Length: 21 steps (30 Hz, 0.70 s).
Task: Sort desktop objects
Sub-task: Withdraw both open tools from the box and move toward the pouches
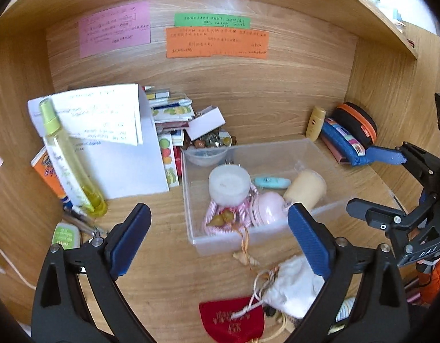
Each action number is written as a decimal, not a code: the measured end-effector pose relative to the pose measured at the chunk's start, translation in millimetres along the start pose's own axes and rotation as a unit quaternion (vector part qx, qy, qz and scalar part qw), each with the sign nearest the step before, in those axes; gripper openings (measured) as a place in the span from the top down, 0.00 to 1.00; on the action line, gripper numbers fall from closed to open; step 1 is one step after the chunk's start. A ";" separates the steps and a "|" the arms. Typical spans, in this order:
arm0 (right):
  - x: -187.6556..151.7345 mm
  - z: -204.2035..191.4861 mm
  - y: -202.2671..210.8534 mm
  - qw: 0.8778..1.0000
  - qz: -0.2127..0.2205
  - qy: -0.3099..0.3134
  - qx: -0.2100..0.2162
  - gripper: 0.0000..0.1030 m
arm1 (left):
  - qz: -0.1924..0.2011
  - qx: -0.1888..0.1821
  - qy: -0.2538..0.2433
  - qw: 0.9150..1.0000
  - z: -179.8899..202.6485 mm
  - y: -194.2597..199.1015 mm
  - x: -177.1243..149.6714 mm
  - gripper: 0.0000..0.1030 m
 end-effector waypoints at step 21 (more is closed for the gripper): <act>-75.9 -75.2 -43.6 0.990 -0.090 0.087 0.068 0.03 | -0.096 0.019 0.033 0.995 -15.4 -16.3 -105.5 0.05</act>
Point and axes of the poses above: each gripper's, at about its wrist camera, not at the fingertips, and y roughly against the way its jaws point, z to its right, x to its top, the point moved 5 cm from there along -y, roughly the way its jaws point, and after that the axes turned 7 degrees about -z, right-handed, at the moved point
